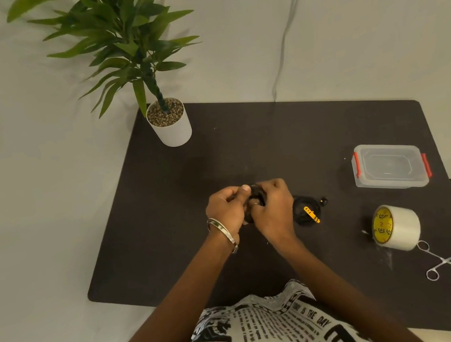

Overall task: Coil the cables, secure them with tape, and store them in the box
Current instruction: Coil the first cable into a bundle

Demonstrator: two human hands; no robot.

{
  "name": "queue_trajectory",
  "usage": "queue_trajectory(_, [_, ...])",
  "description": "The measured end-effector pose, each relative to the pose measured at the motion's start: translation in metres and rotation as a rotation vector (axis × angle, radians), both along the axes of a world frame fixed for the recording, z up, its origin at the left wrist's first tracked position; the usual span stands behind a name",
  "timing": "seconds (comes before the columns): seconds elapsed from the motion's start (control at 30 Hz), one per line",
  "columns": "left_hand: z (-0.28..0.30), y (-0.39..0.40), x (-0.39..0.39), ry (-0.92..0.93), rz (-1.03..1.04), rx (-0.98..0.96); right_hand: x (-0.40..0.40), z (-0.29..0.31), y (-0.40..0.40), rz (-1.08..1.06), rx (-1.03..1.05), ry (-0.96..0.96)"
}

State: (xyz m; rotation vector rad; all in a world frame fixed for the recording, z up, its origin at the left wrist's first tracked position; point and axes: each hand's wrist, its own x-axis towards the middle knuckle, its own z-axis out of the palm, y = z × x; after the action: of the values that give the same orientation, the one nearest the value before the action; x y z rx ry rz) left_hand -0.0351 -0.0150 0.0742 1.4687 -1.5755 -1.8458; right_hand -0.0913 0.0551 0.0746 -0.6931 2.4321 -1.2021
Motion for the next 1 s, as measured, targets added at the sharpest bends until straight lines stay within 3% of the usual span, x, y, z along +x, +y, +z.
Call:
queue_trajectory(0.1, [0.001,-0.006,0.003,-0.023,-0.063,-0.091,-0.008,0.001,0.001,0.030,-0.009,-0.080])
queue_trajectory(0.3, [0.005,-0.019,0.007,-0.001,-0.185,-0.164,-0.023,-0.004,0.001,-0.006,-0.165,-0.484])
queue_trajectory(0.53, [-0.003,-0.022,0.004,-0.011,-0.144,-0.179,-0.032,0.000,-0.002,-0.064,-0.381,-0.727])
queue_trajectory(0.7, [0.009,-0.022,0.000,0.124,-0.094,0.255,-0.037,-0.002,-0.001,-0.093,-0.490,-1.003])
queue_trajectory(0.8, [0.012,-0.026,0.000,0.116,-0.086,0.426,-0.045,-0.005,0.003,-0.029,-0.515,-1.152])
queue_trajectory(0.9, [0.011,-0.028,0.001,0.063,-0.088,0.518,-0.049,-0.003,0.005,0.107,-0.420,-1.054])
queue_trajectory(1.0, [0.012,-0.027,0.001,0.030,-0.080,0.572,-0.054,-0.002,0.003,0.227,-0.264,-0.783])
